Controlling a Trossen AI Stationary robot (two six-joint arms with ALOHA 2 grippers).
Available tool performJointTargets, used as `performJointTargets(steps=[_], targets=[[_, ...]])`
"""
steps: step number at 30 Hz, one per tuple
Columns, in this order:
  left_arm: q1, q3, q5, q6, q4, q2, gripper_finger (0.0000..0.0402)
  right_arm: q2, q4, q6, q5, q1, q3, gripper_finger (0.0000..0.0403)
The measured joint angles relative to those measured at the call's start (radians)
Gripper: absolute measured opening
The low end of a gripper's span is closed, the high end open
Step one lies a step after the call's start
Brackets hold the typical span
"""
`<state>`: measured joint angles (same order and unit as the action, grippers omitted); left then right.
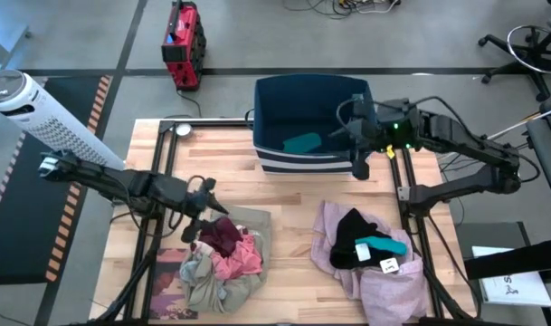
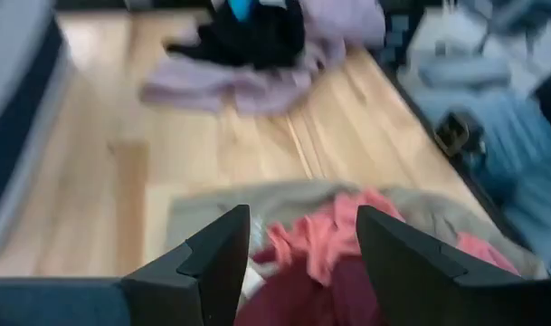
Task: Sort clothes
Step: Put the pink underwear into the laundry bin
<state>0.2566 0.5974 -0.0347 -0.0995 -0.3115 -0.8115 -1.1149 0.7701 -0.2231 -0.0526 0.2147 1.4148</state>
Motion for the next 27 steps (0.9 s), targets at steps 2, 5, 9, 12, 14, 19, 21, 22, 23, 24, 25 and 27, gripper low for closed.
performJointTargets(steps=[2,5,9,12,14,19,21,22,23,24,25,27], targets=[[0.039,0.049,0.018,-0.015,-0.058,-0.071,0.0194,0.001,-0.006,0.007,0.001,-0.031,-0.014,0.0206],[0.098,0.124,0.044,-0.036,-0.153,-0.176,0.0194,-0.001,-0.007,0.018,0.026,-0.073,-0.029,0.0206],[0.166,0.208,0.050,-0.089,-0.222,-0.297,0.0195,0.000,-0.007,0.019,0.057,-0.113,-0.039,0.0206],[0.222,0.262,0.051,-0.114,-0.231,-0.371,0.0195,0.000,-0.008,0.035,0.059,-0.139,-0.039,0.0206],[0.256,0.295,0.047,-0.161,-0.230,-0.413,0.0195,0.000,-0.008,0.041,0.059,-0.152,-0.039,0.0206],[0.328,0.360,0.008,-0.311,-0.238,-0.495,0.0195,0.000,-0.007,0.049,0.064,-0.178,-0.039,0.0206],[0.349,0.377,0.006,-0.354,-0.264,-0.526,0.0195,0.000,-0.006,0.049,0.076,-0.187,-0.039,0.0206],[0.355,0.382,0.004,-0.370,-0.282,-0.541,0.0195,0.000,-0.006,0.049,0.079,-0.190,-0.039,0.0206],[0.358,0.386,0.003,-0.384,-0.304,-0.556,0.0195,0.000,-0.005,0.048,0.079,-0.191,-0.039,0.0206],[0.358,0.388,0.003,-0.393,-0.326,-0.570,0.0195,0.000,-0.006,0.048,0.079,-0.191,-0.039,0.0206],[0.358,0.388,0.003,-0.397,-0.341,-0.584,0.0195,0.000,-0.005,0.048,0.079,-0.192,-0.039,0.0206],[0.358,0.388,0.006,-0.400,-0.345,-0.608,0.0195,0.000,-0.005,0.048,0.079,-0.191,-0.039,0.0206]])
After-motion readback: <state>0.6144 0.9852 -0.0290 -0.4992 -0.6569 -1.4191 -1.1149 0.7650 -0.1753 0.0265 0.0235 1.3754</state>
